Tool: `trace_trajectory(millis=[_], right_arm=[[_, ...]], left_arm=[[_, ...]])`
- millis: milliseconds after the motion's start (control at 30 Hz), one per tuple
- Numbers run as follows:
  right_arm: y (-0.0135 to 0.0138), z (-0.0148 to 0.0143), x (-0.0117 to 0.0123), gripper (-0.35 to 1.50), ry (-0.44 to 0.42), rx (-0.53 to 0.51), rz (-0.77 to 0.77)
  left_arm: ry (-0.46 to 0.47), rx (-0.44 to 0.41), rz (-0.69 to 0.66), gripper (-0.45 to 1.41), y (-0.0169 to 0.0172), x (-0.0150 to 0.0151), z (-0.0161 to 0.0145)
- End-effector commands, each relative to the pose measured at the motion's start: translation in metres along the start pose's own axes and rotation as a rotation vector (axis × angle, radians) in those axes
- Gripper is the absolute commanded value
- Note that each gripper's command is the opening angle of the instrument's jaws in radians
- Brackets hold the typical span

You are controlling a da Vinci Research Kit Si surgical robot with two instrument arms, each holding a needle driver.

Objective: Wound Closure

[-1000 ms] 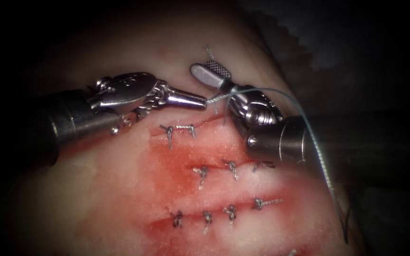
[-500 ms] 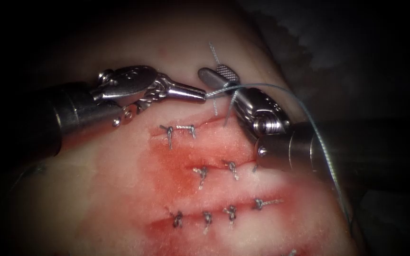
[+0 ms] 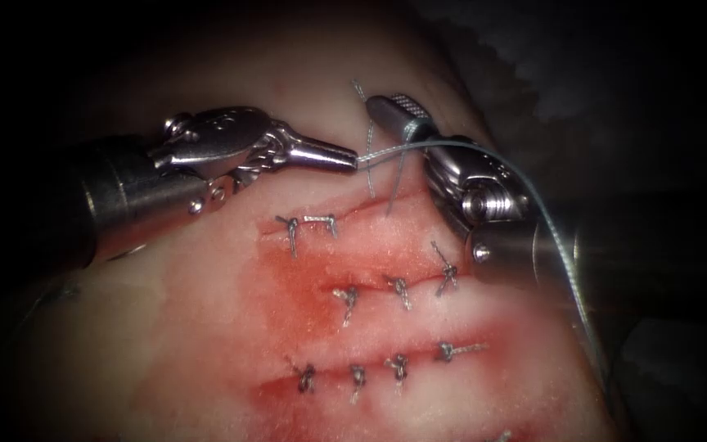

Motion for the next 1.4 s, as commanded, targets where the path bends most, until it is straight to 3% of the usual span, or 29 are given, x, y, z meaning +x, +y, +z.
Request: trace_trajectory(millis=[33,500,867,1133,1400], right_arm=[[0.0009,0.0007,-0.0003,0.14,-0.006,-0.007,0.000],[0.0027,-0.0008,-0.0027,0.10,-0.003,-0.018,0.002],[0.0035,-0.0015,-0.0032,0.09,0.010,-0.022,0.001],[0.0010,-0.0006,0.0019,0.14,0.313,0.013,-0.078],[0.0007,0.0022,0.0007,0.36,0.371,0.035,-0.169]], left_arm=[[-0.004,0.000,0.005,-0.45,0.0007,-0.0011,0.0004],[-0.009,0.003,0.001,-0.45,-0.0004,-0.0028,0.0001],[-0.010,0.002,0.001,-0.45,-0.0004,-0.0028,0.0001],[0.023,-0.025,-0.038,-0.45,0.0007,0.0017,0.0011],[0.029,-0.026,-0.060,-0.45,0.0008,0.0019,0.0011]])
